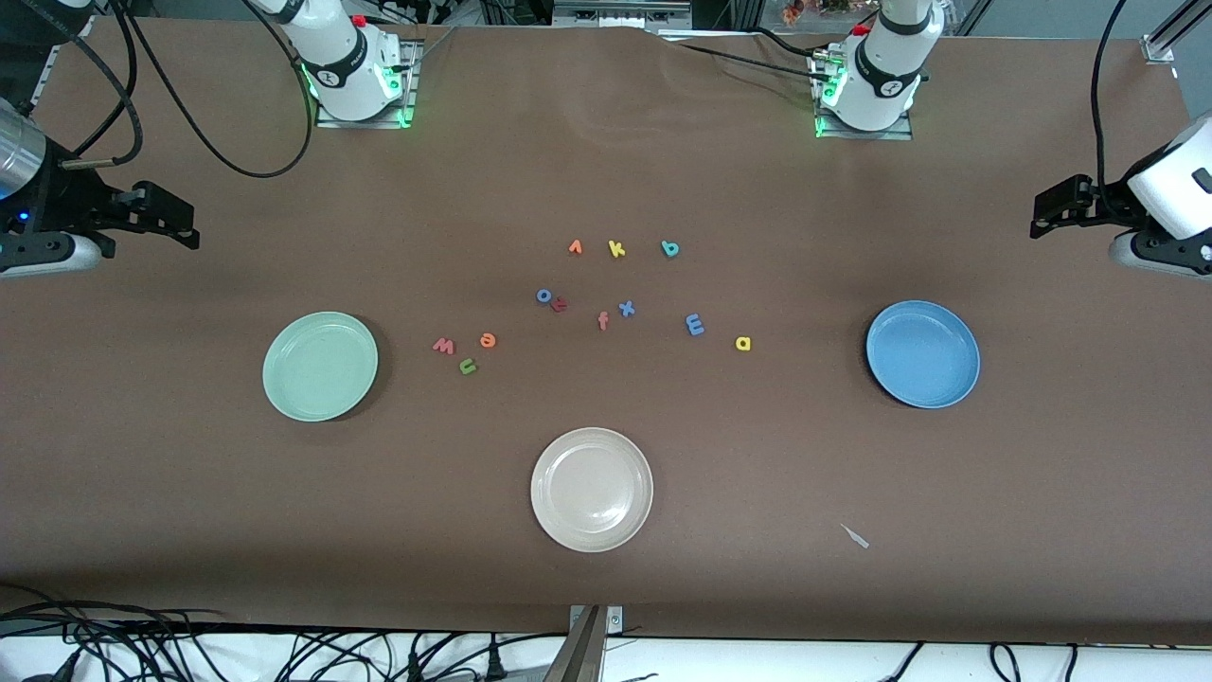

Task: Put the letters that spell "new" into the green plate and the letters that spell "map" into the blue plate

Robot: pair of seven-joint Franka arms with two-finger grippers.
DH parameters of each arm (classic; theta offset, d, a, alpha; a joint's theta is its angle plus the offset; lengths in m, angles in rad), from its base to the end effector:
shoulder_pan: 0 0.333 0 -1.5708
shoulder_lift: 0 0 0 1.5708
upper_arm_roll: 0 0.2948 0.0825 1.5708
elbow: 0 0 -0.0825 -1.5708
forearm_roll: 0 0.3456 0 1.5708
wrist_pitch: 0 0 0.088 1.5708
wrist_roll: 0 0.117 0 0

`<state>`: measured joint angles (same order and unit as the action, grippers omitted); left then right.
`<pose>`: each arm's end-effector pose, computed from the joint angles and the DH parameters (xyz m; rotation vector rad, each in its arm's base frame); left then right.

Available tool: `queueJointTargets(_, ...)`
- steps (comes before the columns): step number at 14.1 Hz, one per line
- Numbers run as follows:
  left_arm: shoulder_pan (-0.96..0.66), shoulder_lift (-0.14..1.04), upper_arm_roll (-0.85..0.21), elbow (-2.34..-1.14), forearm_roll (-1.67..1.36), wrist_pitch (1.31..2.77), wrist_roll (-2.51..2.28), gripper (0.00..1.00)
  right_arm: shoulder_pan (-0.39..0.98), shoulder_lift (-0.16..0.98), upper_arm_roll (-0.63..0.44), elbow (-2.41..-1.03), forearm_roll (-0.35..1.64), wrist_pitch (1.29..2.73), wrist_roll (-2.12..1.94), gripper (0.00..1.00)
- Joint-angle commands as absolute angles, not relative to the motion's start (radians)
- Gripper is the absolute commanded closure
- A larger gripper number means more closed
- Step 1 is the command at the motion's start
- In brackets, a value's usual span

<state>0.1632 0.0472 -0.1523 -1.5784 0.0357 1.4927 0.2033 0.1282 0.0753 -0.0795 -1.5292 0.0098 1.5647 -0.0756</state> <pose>0.5174 0.0118 0.5597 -3.1058 0.2995 0.2104 0.5351 0.0288 0.5713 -3.1306 -0.1948 0.0620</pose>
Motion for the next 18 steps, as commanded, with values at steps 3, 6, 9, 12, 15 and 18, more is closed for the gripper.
queueJointTargets(3,0.163,0.038,-0.152,-1.589,0.028,1.500,0.224,0.00,0.126,0.074,-0.078,-1.526,0.000,1.560,-0.087,0.00)
queueJointTargets(6,0.163,0.038,-0.152,-1.588,0.028,1.500,0.224,0.00,0.124,0.074,-0.078,-1.523,0.000,1.563,-0.089,0.00)
queueJointTargets(9,0.164,0.038,-0.153,-1.588,0.028,1.500,0.224,0.00,0.124,0.074,-0.078,-1.523,0.000,1.563,-0.089,0.00)
queueJointTargets(12,0.163,0.038,-0.152,-1.588,0.028,1.500,0.224,0.00,0.123,0.075,-0.078,-1.526,0.014,1.565,-0.087,0.00)
queueJointTargets(15,0.163,0.040,-0.152,-1.588,0.028,1.500,0.224,0.00,0.124,0.074,-0.075,-1.528,0.012,1.563,-0.086,0.00)
queueJointTargets(18,0.164,0.040,-0.152,-1.588,0.028,1.500,0.224,0.00,0.124,0.074,-0.075,-1.529,0.012,1.563,-0.086,0.00)
